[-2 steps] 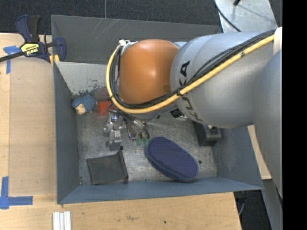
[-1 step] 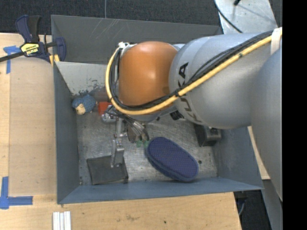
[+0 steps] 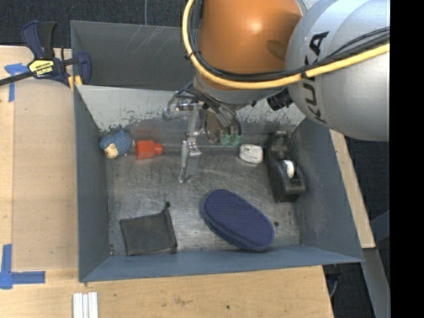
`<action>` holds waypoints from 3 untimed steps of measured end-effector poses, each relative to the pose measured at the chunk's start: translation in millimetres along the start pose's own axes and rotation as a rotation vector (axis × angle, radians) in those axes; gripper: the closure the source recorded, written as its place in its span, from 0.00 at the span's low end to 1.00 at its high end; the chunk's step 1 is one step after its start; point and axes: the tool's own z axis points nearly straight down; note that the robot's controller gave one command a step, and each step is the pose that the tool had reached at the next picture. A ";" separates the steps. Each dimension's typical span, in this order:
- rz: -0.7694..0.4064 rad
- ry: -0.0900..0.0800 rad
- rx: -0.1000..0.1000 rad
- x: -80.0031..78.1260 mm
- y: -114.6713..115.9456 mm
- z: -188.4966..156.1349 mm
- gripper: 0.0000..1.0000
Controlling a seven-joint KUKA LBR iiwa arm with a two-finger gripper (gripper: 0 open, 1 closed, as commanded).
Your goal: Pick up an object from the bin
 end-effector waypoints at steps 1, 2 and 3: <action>-0.075 0.024 0.004 62.1 -77.8 89.4 0.00; -0.245 0.017 0.000 52.0 -161.2 220.0 0.00; -0.347 0.011 -0.003 39.1 -167.1 235.2 0.00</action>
Offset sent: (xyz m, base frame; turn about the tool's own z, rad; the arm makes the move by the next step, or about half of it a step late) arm -0.0518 -0.0770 -0.0860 -0.0816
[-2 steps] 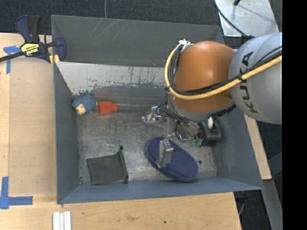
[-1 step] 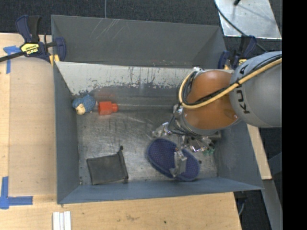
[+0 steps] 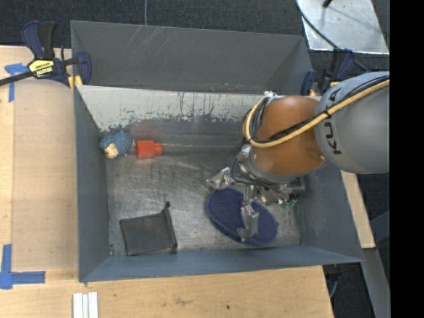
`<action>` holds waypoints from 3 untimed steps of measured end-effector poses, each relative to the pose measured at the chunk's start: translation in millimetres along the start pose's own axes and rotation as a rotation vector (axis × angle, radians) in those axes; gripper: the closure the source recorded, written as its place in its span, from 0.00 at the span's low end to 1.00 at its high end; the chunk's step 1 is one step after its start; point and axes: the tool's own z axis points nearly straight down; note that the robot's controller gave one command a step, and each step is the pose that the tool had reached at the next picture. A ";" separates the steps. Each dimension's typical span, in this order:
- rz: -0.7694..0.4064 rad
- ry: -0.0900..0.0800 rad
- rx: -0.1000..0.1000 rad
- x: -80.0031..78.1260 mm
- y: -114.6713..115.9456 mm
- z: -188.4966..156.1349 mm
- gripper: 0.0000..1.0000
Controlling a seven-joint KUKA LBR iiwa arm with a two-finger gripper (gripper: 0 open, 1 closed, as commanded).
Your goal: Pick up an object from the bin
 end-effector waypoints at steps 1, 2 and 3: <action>0.001 -0.010 0.003 -3.5 -0.7 -3.3 1.00; -0.166 -0.008 0.007 -32.2 -19.6 -121.0 1.00; -0.530 -0.006 0.001 -59.2 102.2 -200.6 1.00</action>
Offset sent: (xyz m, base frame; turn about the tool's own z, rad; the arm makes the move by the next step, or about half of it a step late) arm 0.0000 0.0000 0.0000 0.0000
